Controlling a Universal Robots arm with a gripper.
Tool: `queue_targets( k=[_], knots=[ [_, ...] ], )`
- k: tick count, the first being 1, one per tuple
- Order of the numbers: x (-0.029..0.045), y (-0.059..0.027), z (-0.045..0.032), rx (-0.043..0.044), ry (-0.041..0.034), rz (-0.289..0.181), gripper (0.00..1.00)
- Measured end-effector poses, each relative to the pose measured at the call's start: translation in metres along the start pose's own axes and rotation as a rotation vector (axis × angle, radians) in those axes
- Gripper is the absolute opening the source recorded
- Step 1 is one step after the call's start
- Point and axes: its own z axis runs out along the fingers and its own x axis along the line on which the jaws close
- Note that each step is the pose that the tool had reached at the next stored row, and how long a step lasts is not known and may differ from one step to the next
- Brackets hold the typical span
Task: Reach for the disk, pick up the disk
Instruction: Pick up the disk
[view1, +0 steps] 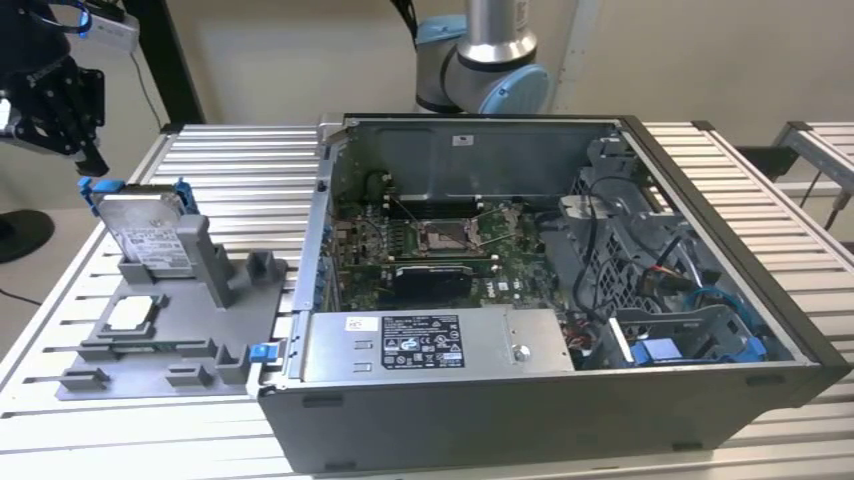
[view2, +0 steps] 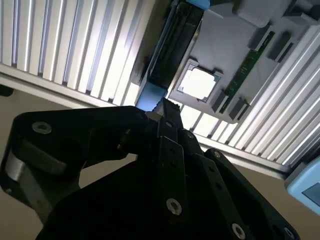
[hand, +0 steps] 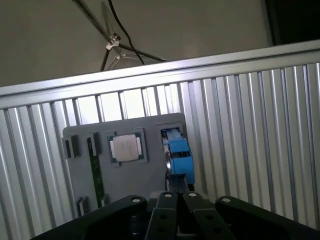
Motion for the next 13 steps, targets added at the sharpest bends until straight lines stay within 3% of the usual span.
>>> queue_targets(
  k=[1, 13],
  knots=[
    [0.0000, 0.0000, 0.0000, 0.0000, 0.0000, 0.000, 1.00],
    [0.0000, 0.0000, 0.0000, 0.0000, -0.0001, 0.000, 1.00]
  ],
)
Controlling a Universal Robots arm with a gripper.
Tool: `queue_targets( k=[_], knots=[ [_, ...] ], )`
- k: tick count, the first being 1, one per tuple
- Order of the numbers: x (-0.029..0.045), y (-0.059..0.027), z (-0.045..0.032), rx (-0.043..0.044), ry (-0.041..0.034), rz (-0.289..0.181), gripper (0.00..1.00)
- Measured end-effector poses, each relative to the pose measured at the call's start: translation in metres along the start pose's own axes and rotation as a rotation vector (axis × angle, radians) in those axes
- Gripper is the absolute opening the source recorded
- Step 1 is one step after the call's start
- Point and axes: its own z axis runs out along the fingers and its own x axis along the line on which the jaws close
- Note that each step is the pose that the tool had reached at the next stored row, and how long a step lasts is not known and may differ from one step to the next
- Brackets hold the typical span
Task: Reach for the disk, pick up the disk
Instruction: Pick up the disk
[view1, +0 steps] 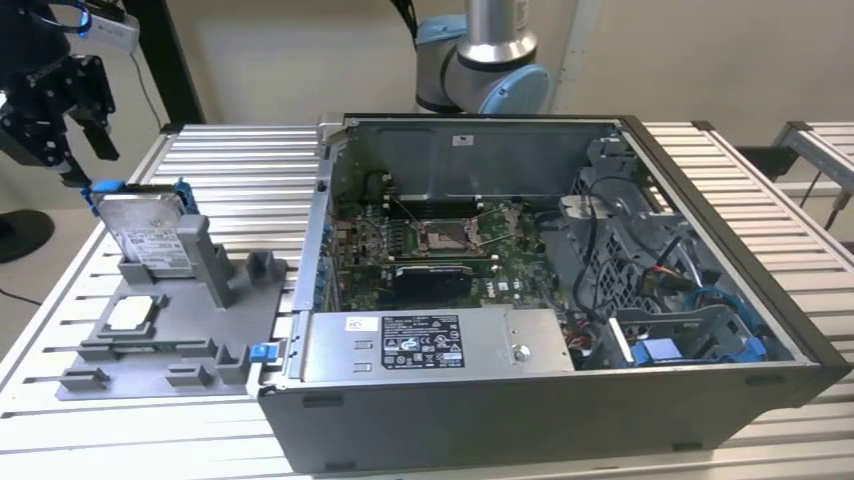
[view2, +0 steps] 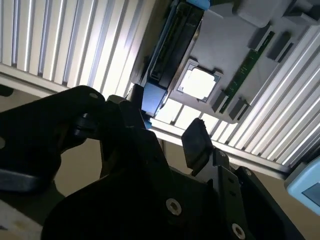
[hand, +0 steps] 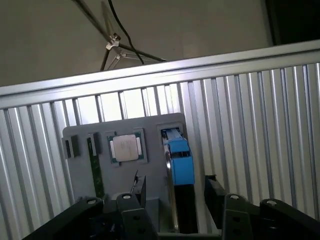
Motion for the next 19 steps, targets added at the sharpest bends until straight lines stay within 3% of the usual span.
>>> queue_targets(
  k=[5, 13, 19],
  knots=[
    [-0.0020, -0.0002, 0.0018, -0.0001, 0.0000, 0.000, 1.00],
    [-0.0083, 0.0000, 0.0166, -0.0002, -0.0001, -0.008, 1.00],
    [-0.0084, 0.0002, 0.0275, -0.0013, -0.0005, -0.052, 1.00]
  ],
)
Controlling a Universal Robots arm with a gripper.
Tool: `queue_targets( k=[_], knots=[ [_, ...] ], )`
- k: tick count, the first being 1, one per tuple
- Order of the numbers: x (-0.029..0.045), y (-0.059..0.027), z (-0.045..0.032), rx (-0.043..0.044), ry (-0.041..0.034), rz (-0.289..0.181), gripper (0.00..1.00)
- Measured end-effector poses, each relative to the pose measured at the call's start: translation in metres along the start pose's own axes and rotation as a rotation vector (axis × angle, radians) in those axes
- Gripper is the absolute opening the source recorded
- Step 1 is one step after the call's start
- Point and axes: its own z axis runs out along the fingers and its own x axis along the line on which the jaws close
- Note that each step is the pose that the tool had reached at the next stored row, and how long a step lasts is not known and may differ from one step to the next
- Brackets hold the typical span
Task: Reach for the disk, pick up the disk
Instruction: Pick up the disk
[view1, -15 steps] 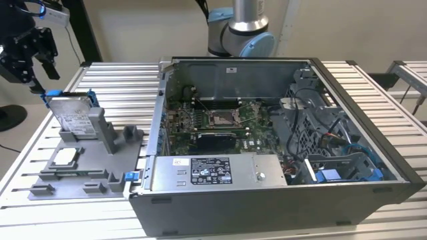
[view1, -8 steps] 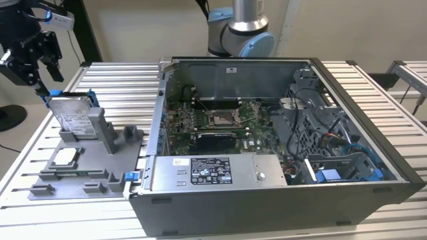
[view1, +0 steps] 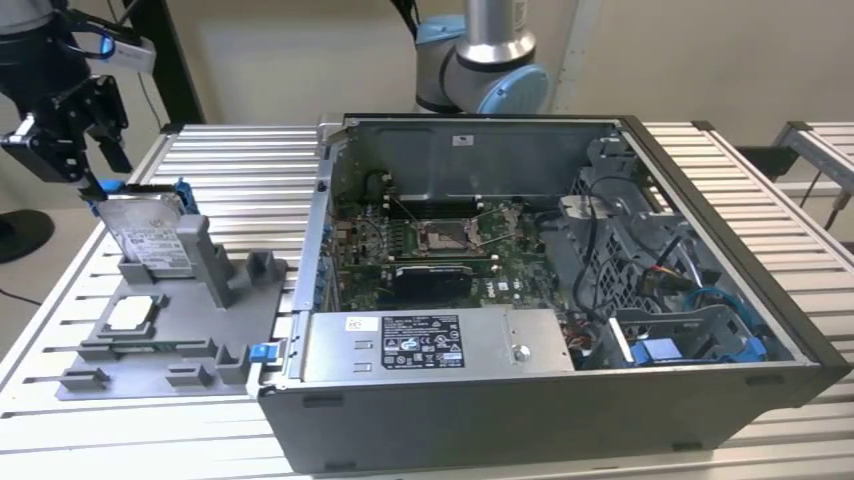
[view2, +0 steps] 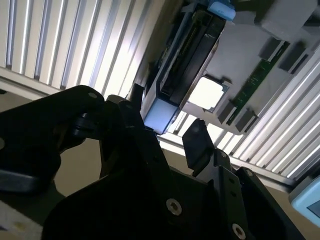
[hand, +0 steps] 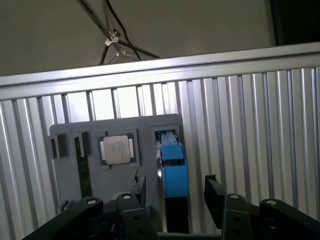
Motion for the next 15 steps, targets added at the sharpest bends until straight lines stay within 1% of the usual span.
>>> queue_targets(
  k=[7, 11, 15],
  knots=[
    [0.0003, 0.0000, 0.0128, -0.0014, -0.0006, -0.058, 1.00],
    [0.0005, -0.0002, 0.0200, -0.0019, -0.0006, -0.076, 1.00],
    [0.0006, -0.0007, 0.0273, -0.0021, -0.0008, -0.084, 1.00]
  ],
)
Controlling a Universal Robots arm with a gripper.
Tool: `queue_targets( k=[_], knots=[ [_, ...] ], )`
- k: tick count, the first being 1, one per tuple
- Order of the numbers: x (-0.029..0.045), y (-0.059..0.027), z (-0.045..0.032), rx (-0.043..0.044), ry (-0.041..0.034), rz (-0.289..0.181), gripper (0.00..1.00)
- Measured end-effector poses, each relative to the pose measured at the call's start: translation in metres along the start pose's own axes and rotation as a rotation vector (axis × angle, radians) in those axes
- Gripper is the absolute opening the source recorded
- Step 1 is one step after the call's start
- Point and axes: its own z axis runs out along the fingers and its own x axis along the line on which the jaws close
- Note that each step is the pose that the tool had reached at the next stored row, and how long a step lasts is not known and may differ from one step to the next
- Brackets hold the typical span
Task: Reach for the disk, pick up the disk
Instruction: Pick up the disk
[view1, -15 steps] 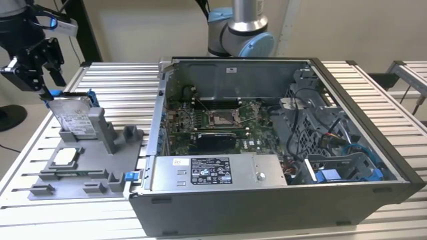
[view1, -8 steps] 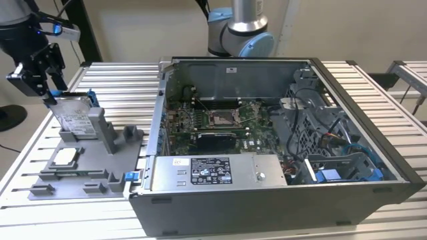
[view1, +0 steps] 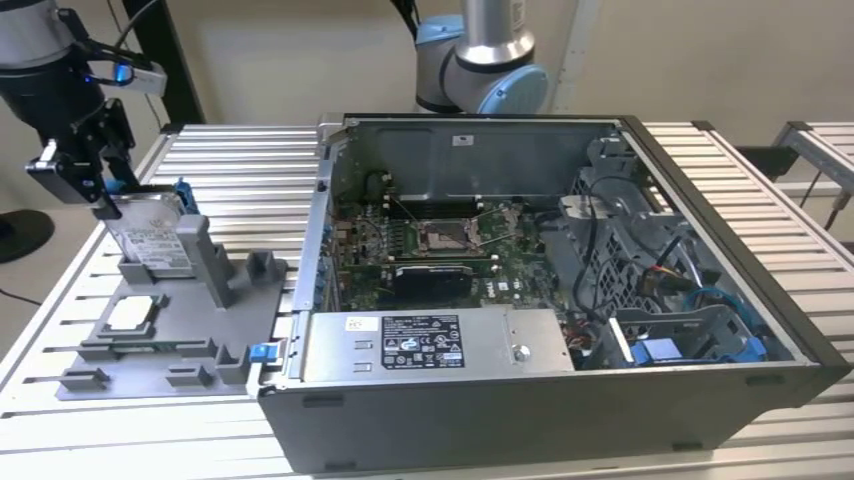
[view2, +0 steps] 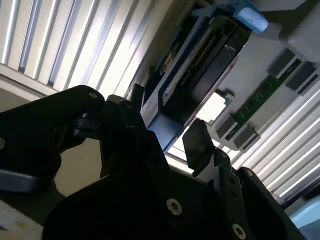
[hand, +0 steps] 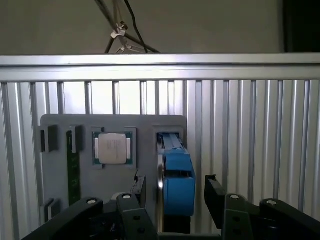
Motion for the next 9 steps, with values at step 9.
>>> queue_targets(
  k=[9],
  knots=[
    [0.0004, -0.0005, 0.0164, 0.0000, -0.0001, -0.005, 1.00]
  ],
)
